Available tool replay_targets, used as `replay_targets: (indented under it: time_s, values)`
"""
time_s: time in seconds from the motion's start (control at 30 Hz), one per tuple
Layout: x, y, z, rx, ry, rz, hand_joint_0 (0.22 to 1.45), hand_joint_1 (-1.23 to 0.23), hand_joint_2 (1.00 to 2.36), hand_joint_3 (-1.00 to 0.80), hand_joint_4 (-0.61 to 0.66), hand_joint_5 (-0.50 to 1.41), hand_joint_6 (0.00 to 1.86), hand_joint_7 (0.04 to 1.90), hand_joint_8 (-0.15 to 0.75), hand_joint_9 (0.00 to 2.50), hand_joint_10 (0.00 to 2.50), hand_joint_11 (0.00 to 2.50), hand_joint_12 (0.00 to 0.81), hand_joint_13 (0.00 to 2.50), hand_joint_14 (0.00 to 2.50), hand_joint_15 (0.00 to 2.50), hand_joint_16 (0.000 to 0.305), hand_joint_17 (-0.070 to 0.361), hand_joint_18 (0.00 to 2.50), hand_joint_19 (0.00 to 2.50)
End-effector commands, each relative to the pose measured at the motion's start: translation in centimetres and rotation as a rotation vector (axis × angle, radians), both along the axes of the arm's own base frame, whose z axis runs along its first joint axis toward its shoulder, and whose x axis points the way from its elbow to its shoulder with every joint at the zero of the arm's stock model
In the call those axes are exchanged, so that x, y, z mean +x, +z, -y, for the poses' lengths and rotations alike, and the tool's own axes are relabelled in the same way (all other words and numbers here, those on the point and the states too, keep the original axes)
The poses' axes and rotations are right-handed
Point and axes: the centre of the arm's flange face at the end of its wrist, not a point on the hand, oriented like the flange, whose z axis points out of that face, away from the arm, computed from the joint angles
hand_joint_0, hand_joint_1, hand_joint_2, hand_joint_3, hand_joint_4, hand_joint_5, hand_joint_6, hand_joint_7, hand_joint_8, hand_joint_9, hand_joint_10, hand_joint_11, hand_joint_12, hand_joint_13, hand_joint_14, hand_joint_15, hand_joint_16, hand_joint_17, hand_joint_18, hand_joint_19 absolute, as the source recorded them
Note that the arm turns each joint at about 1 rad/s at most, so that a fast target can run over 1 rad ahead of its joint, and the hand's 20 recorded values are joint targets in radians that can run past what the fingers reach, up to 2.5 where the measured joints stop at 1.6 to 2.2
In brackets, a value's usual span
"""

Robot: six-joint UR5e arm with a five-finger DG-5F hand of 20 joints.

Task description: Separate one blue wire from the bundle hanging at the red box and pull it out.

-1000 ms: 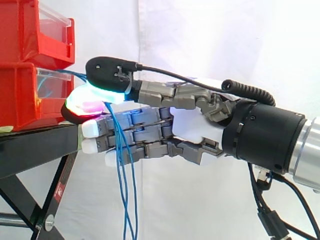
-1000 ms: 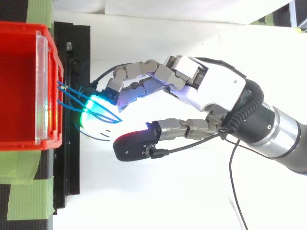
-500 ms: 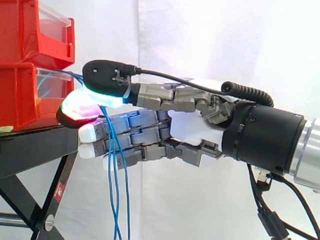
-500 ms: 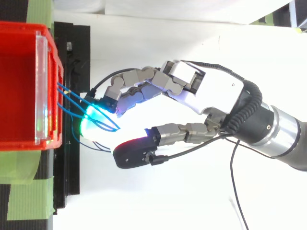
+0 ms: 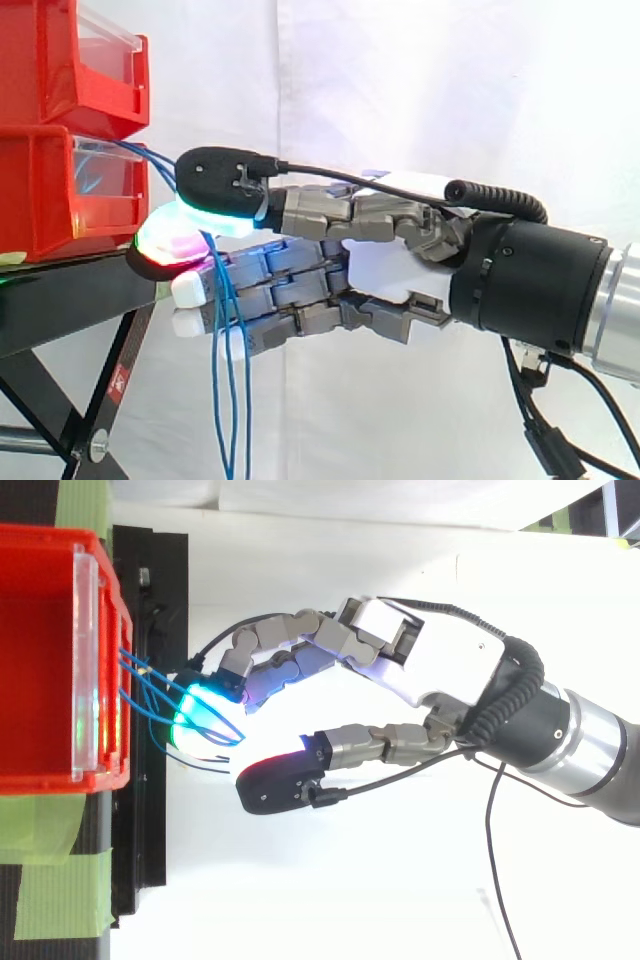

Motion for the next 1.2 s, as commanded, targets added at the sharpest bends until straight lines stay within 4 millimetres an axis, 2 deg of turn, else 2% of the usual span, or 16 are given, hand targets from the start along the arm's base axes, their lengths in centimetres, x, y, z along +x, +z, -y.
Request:
replay_targets:
  time_s: [0.0, 0.77, 0.97, 1.17]
  values:
    - [0.0, -0.1, 0.3, -0.002, -0.001, -0.005, 0.56, -0.65, 1.01, -0.37, 0.2, -0.19, 0.81, 0.91, 0.353, 0.83, 0.01, 0.69, 0.414, 0.78, 0.02, 0.52, 0.053, 0.12, 0.77, 0.56]
    - [0.0, 0.1, 0.4, -0.008, 0.015, 0.0, 0.6, -0.66, 1.02, -0.25, 0.18, -0.19, 0.84, 0.94, 0.345, 0.83, 0.02, 0.7, 0.407, 0.78, 0.02, 0.52, 0.052, 0.118, 0.76, 0.55]
    - [0.0, 1.4, 0.1, -0.026, 0.019, 0.01, 0.59, -0.66, 1.02, -0.21, 0.18, -0.2, 0.86, 0.93, 0.347, 0.83, 0.02, 0.69, 0.407, 0.78, 0.02, 0.52, 0.052, 0.117, 0.76, 0.55]
    - [-0.1, 1.4, 0.0, -0.037, 0.02, 0.006, 0.6, -0.66, 1.02, -0.16, 0.16, -0.2, 0.88, 0.92, 0.348, 0.83, 0.02, 0.69, 0.407, 0.78, 0.02, 0.52, 0.052, 0.117, 0.76, 0.56]
